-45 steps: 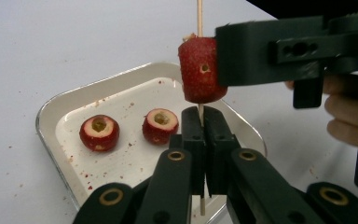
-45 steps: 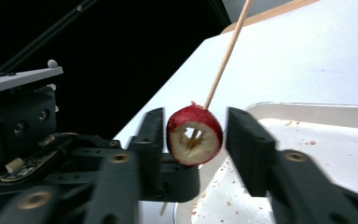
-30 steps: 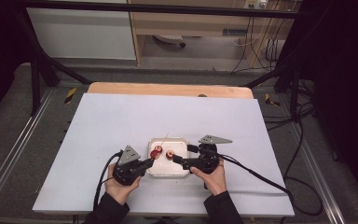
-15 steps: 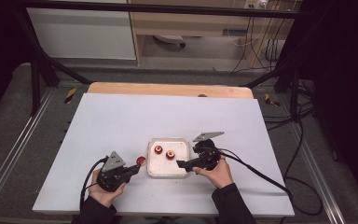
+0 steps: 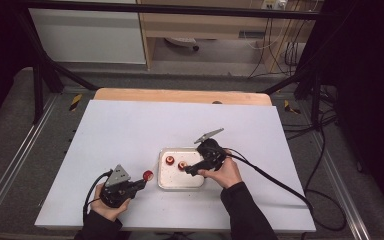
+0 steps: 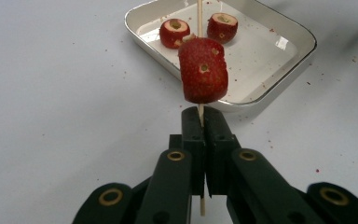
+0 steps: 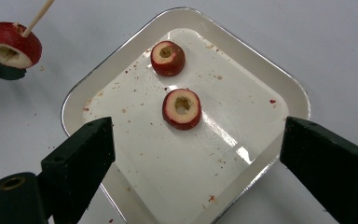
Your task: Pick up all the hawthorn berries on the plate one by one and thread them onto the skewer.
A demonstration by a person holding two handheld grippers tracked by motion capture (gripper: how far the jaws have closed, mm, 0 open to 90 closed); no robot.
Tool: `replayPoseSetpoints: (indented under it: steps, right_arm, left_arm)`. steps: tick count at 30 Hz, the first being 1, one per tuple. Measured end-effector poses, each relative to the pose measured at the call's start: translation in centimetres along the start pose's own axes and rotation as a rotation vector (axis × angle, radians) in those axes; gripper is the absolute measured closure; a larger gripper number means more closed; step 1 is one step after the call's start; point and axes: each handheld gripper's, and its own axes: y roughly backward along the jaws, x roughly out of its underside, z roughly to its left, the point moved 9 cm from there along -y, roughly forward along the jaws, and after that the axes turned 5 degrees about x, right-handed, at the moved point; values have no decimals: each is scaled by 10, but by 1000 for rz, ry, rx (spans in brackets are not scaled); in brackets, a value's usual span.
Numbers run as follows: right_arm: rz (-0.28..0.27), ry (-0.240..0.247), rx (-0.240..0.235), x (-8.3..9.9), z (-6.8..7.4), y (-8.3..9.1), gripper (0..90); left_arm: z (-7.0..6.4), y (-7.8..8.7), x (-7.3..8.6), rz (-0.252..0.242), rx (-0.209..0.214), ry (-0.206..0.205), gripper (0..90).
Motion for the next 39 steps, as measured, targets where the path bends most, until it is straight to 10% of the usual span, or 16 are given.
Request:
replayPoseSetpoints:
  steps: [15,39]
  right_arm:
    - [183,72,-24,-17,10,-28,343]
    - [298,-5,-56,-15,6,-48,617]
  left_arm:
    - [2,-2,2,8,-8,6,880]
    - [3,-3,3,15,-8,3,880]
